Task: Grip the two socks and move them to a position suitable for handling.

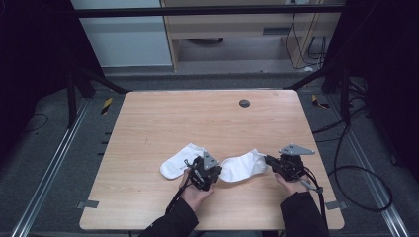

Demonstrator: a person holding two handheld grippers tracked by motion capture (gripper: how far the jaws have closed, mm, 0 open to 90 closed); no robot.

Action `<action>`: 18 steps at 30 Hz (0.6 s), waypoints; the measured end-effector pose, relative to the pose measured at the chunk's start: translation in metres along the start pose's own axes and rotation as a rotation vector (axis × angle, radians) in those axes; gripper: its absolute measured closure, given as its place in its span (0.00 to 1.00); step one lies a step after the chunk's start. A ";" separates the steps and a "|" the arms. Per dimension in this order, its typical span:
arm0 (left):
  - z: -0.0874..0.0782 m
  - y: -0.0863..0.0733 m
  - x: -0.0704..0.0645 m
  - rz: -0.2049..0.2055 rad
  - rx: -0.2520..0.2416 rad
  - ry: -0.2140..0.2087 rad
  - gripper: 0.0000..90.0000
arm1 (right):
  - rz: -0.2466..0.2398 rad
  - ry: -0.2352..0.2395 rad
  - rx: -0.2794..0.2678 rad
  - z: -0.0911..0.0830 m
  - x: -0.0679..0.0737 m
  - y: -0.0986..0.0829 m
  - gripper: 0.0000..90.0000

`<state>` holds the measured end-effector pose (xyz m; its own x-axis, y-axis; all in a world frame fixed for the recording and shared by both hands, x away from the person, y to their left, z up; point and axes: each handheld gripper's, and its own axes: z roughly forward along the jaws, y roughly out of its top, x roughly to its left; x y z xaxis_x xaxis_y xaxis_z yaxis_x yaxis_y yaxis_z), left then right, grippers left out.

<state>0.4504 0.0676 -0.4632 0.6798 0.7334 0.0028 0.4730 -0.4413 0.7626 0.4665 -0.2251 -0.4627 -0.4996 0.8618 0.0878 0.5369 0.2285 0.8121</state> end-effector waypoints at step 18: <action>-0.047 -0.058 0.041 0.000 0.072 0.071 0.98 | -0.063 0.091 0.084 0.024 0.077 -0.011 0.97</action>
<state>0.4242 0.1476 -0.4765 0.6396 0.7671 0.0509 0.5137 -0.4758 0.7140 0.4382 -0.1501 -0.4790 -0.5914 0.8010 0.0933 0.5556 0.3209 0.7670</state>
